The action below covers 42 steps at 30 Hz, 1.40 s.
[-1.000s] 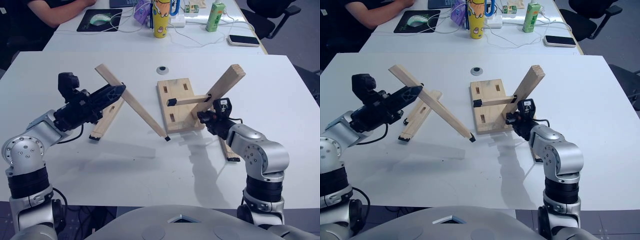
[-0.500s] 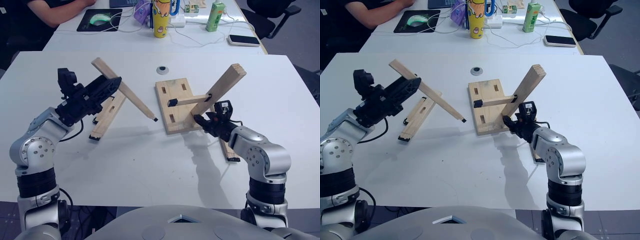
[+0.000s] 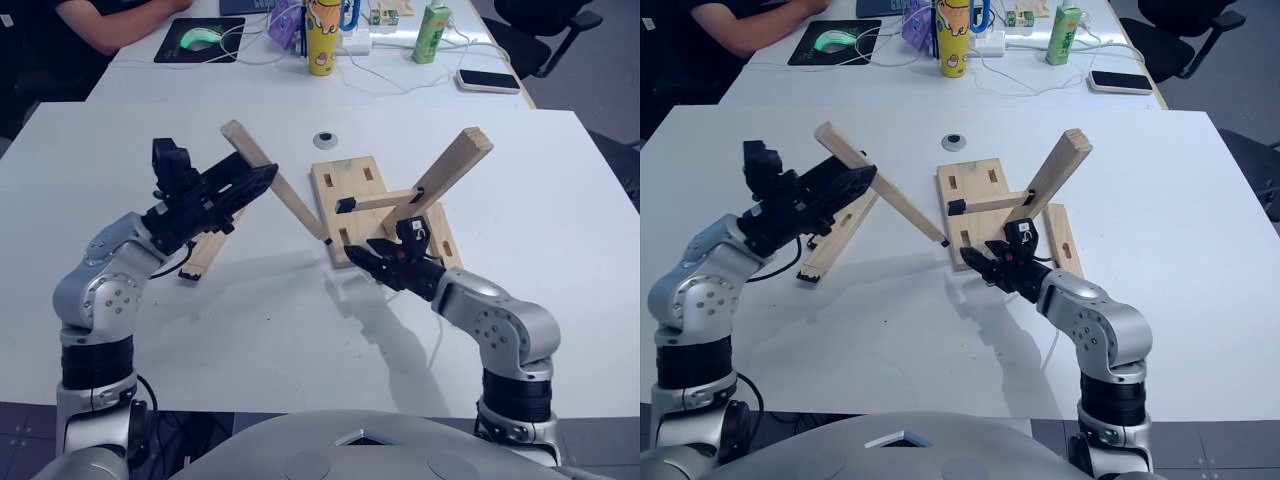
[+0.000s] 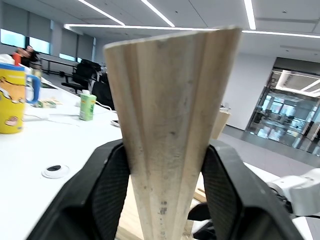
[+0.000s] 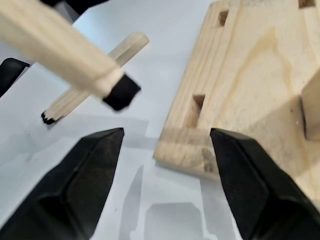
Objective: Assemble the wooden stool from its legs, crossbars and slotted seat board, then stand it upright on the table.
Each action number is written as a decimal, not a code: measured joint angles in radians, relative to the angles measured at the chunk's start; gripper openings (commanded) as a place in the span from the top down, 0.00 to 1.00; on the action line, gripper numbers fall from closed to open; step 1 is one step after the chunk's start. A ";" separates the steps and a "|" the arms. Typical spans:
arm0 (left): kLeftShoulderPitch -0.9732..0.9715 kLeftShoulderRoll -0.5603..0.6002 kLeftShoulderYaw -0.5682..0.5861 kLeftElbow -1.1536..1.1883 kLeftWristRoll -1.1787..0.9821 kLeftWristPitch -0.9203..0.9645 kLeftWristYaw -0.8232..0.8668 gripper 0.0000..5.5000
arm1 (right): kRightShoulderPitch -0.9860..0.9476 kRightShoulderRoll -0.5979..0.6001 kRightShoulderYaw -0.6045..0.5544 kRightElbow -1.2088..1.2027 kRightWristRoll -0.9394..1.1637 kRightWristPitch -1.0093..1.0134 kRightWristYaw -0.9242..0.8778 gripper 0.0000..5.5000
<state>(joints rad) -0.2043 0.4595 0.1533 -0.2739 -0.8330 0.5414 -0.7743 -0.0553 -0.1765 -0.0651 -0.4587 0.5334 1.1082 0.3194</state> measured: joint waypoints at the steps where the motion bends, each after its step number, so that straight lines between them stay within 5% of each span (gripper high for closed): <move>1: -0.016 -0.004 -0.022 0.019 0.022 -0.009 -0.010 0.62 | 0.004 0.010 0.000 0.027 -0.006 -0.017 -0.003 0.48; 19: -0.079 -0.037 -0.168 0.083 0.192 -0.150 -0.110 0.62 | 0.072 -0.102 0.271 0.235 -0.412 -0.628 0.004 1.00; 32: -0.055 0.136 -0.212 0.086 0.286 -0.179 -0.224 0.62 | 0.035 -0.124 0.320 0.274 -0.495 -0.630 0.007 1.00; 42: -0.170 0.154 -0.221 0.132 0.299 -0.117 -0.269 0.62 | 0.028 -0.124 0.340 0.272 -0.527 -0.630 0.009 1.00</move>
<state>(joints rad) -0.3743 0.6133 -0.0682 -0.1415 -0.5340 0.4242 -1.0436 -0.0271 -0.3003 0.2746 -0.1870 0.0067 0.4783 0.3280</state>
